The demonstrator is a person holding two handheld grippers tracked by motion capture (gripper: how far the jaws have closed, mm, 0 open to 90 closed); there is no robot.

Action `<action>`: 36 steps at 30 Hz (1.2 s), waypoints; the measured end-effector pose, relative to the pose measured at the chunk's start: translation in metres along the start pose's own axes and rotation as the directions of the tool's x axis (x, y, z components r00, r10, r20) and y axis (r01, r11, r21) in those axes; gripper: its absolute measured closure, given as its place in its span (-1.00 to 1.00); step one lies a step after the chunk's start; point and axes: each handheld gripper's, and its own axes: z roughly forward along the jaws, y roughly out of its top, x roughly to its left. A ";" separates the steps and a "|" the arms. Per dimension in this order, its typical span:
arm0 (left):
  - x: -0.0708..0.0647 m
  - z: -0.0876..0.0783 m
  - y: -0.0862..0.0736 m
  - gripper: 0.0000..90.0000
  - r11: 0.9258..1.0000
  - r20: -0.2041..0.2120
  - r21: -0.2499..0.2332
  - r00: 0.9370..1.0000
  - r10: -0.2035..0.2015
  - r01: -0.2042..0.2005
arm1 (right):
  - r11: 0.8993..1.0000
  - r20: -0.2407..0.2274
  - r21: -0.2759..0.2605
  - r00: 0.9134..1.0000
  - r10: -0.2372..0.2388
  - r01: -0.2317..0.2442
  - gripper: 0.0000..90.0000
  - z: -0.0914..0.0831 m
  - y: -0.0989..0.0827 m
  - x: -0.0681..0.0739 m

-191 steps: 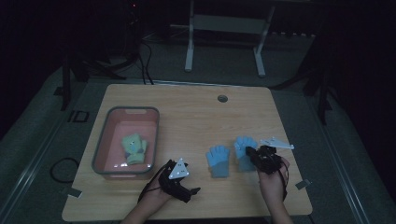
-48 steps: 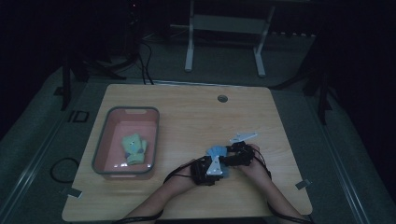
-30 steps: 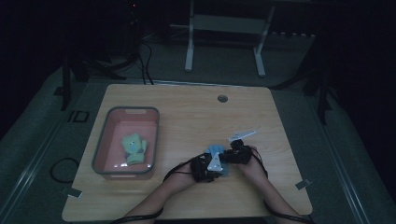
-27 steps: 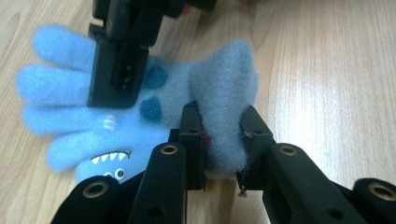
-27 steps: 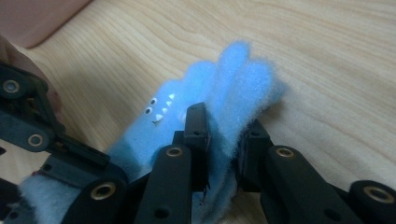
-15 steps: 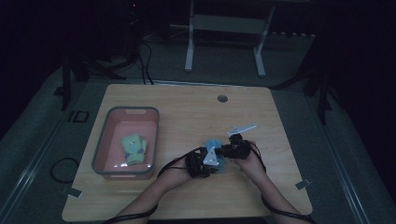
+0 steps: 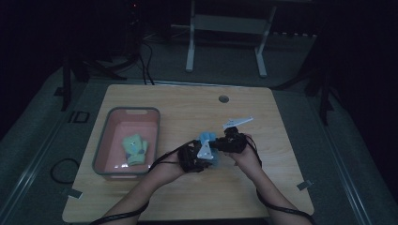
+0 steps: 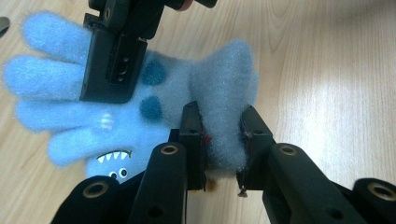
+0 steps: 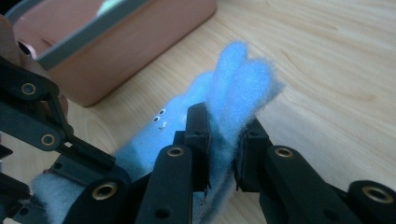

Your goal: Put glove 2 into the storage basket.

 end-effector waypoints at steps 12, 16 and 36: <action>0.008 -0.031 0.000 0.69 0.999 -0.036 0.031 0.999 0.011 -0.010 | 0.998 -0.004 -0.018 0.999 -0.054 0.053 0.74 0.002 0.031 0.020; 0.010 -0.038 -0.003 0.69 0.999 -0.040 0.036 0.999 0.005 -0.003 | 0.998 -0.008 -0.021 0.998 -0.067 0.066 0.74 0.005 0.040 0.027; 0.020 -0.076 -0.025 0.69 0.997 -0.091 0.071 0.996 -0.015 0.021 | 0.993 -0.046 -0.026 0.992 -0.116 0.115 0.75 0.028 0.077 0.056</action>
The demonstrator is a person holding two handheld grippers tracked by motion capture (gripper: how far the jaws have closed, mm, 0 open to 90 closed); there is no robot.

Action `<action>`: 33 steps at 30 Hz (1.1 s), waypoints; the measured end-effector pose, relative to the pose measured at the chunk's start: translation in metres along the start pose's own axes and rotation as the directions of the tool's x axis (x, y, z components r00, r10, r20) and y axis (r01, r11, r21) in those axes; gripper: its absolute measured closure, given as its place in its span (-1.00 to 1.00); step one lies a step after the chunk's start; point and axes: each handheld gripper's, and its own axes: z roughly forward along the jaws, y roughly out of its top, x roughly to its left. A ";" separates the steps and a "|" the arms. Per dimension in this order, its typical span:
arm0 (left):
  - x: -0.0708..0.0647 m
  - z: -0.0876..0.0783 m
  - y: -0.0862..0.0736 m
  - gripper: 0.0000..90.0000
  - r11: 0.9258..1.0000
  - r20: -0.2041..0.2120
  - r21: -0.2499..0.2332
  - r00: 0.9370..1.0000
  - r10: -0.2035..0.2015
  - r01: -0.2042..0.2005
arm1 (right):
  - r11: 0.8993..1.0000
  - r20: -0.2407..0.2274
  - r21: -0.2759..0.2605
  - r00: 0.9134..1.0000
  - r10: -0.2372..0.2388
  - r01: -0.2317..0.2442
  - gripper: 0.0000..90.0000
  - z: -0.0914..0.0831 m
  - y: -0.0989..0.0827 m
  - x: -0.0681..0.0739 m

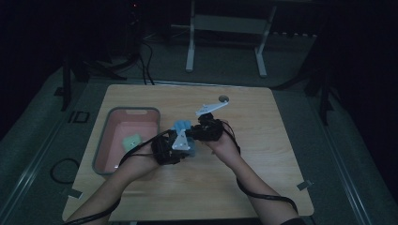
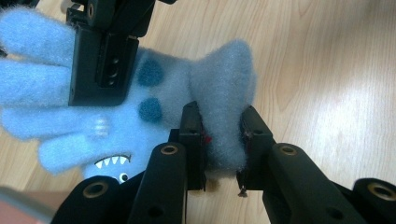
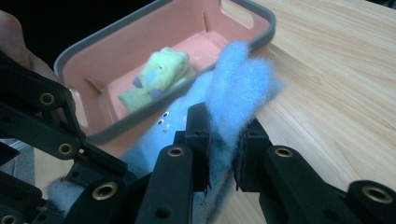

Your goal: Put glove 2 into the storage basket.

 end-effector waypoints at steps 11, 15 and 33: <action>0.008 -0.016 -0.025 0.69 0.999 -0.028 0.003 0.999 -0.041 0.042 | 1.000 -0.020 0.003 0.999 -0.026 0.026 0.75 0.026 0.017 0.014; 0.010 -0.022 -0.034 0.69 0.999 -0.032 0.005 0.998 -0.053 0.053 | 0.999 -0.030 0.007 0.999 -0.032 0.032 0.74 0.034 0.024 0.019; 0.021 -0.046 -0.083 0.69 0.990 -0.049 0.044 0.990 -0.131 0.134 | 0.996 -0.073 0.038 0.994 -0.079 0.082 0.75 0.084 0.051 0.051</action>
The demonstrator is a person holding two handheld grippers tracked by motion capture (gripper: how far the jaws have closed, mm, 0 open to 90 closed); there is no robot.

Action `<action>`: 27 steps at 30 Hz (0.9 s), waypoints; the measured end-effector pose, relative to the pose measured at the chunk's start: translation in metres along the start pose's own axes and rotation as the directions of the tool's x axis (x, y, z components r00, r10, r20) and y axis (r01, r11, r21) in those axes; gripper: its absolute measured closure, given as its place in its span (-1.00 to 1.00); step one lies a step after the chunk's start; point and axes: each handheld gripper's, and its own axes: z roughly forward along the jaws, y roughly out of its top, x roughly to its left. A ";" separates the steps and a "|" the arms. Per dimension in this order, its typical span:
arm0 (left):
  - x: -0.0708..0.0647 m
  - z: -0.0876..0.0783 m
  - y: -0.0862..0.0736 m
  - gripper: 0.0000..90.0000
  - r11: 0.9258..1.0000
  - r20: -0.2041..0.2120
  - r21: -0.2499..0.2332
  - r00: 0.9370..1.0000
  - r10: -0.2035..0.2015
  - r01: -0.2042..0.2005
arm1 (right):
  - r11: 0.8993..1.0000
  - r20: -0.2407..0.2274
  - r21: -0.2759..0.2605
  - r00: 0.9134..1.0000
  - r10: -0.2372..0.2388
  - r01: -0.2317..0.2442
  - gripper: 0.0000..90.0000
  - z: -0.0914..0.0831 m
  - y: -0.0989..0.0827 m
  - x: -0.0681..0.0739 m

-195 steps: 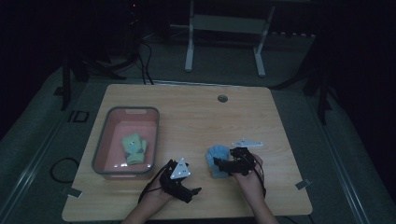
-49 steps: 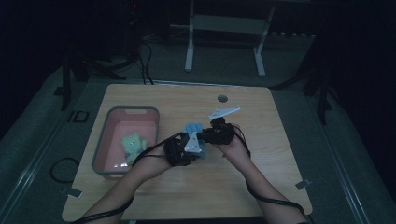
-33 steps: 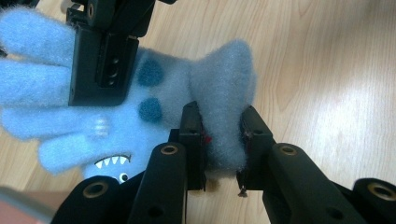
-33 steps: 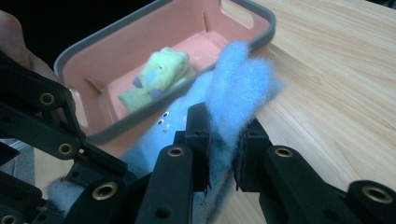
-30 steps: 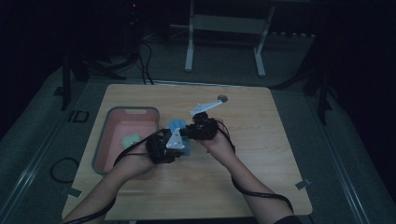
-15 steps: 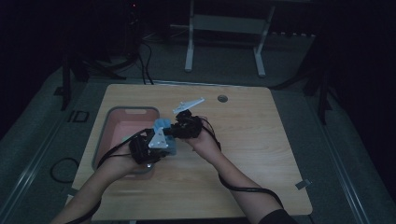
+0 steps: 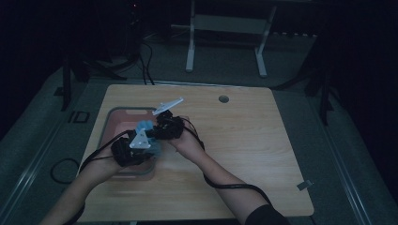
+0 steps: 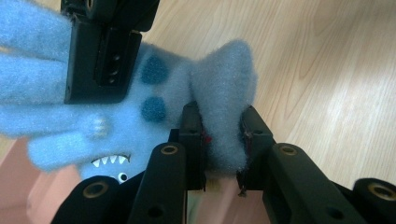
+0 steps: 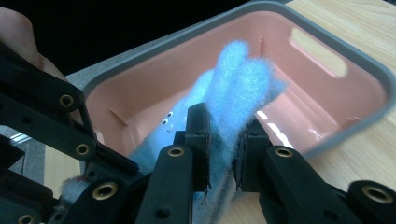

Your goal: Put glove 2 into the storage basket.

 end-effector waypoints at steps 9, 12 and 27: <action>0.006 -0.013 -0.025 0.69 0.999 -0.018 0.021 0.999 -0.031 0.031 | 1.000 -0.034 0.005 0.999 -0.012 0.012 0.74 0.029 0.012 0.013; 0.009 -0.017 -0.030 0.69 0.999 -0.025 0.025 0.999 -0.041 0.041 | 1.000 -0.028 0.004 0.999 -0.028 0.028 0.74 0.035 0.017 0.016; 0.019 0.001 -0.047 0.69 0.995 0.007 0.066 0.997 -0.081 0.081 | 0.999 -0.030 0.036 0.999 0.022 -0.021 0.74 0.066 0.011 0.010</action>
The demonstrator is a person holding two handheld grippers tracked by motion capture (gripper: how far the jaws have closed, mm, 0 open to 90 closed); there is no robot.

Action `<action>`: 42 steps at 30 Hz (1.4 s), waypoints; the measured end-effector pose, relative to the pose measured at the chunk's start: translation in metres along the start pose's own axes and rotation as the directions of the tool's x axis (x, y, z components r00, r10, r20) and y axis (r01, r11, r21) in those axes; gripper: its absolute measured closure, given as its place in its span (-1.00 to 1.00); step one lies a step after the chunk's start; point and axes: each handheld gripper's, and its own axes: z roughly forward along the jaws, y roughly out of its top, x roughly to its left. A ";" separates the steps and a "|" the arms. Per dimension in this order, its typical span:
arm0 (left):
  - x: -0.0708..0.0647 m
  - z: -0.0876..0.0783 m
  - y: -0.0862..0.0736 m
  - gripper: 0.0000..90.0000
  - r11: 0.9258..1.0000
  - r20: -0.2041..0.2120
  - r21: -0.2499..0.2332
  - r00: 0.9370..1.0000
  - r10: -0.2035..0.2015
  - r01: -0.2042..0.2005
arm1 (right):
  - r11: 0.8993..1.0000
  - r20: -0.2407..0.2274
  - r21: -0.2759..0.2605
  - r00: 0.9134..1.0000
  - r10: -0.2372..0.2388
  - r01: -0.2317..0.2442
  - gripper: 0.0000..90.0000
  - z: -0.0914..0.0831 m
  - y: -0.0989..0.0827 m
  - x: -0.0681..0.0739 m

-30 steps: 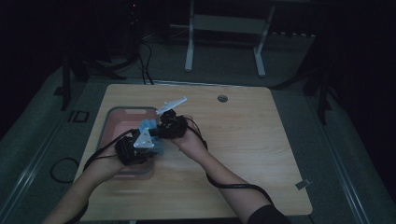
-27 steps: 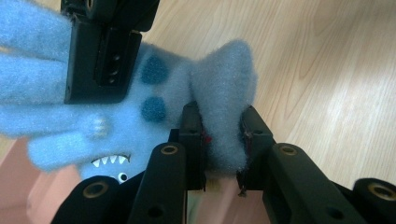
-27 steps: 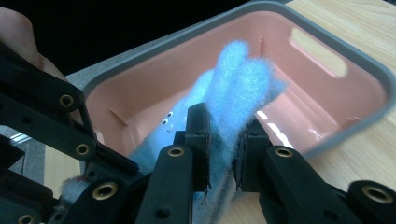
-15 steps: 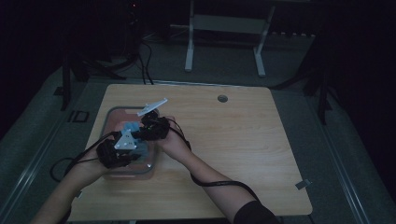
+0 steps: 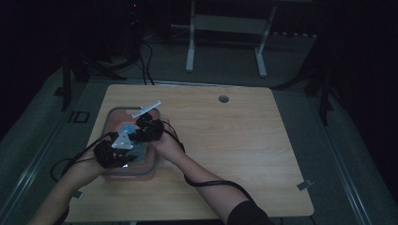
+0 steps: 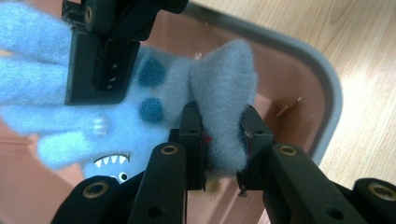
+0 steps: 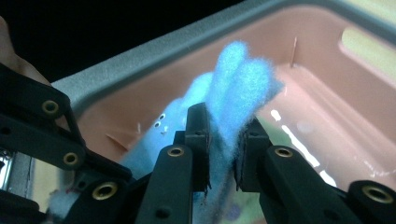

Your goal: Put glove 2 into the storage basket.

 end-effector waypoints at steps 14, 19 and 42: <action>0.005 0.030 -0.003 0.68 0.997 0.039 0.071 0.999 -0.013 0.011 | 0.997 0.046 0.077 0.999 -0.010 0.007 0.68 0.020 -0.013 -0.010; 0.008 0.032 -0.004 0.67 0.997 0.051 0.076 0.998 -0.029 0.025 | 0.996 0.042 0.088 0.999 0.013 -0.017 0.51 0.023 -0.011 -0.014; 0.007 0.012 0.000 -0.72 0.987 -0.033 -0.035 0.987 -0.155 0.154 | 1.000 -0.015 0.015 1.000 -0.016 0.016 -0.56 -0.026 -0.012 -0.016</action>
